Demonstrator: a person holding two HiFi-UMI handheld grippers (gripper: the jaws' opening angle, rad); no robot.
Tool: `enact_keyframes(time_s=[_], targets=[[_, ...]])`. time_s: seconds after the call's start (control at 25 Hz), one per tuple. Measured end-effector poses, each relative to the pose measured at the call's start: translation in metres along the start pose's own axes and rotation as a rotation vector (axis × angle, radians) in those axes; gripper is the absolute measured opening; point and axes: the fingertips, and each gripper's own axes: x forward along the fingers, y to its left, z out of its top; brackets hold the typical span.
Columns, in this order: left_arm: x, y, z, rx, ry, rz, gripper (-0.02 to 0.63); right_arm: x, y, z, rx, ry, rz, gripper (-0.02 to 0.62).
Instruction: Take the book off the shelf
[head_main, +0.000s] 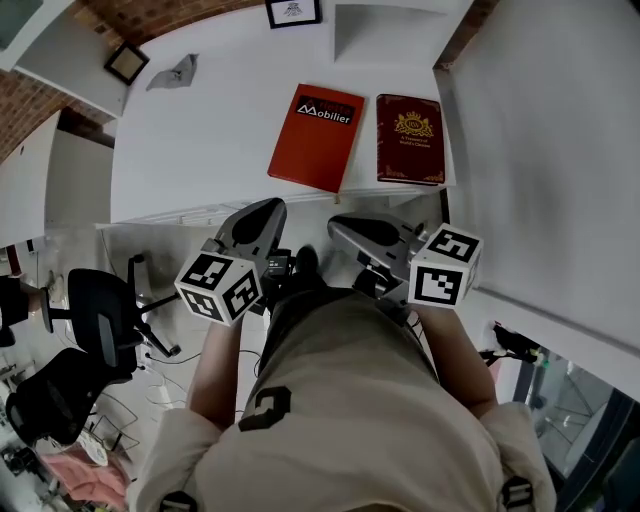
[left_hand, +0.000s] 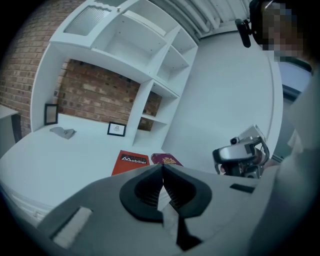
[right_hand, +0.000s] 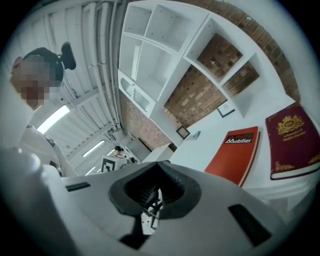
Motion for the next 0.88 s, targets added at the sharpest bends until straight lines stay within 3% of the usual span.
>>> enact_keyframes(time_s=[0.2, 0.44, 0.88], targets=[[0.011, -0.041, -0.007, 0.005, -0.008, 0.008, 0.003, -0.051, -0.007, 0.003, -0.003, -0.035, -0.012, 0.005], [0.016, -0.076, -0.023, -0.01, 0.001, 0.041, 0.003, -0.088, -0.021, -0.011, -0.059, 0.015, -0.06, 0.005], [-0.003, -0.067, -0.038, -0.065, 0.012, 0.15, 0.003, -0.078, -0.021, -0.035, -0.052, 0.137, -0.001, 0.005]])
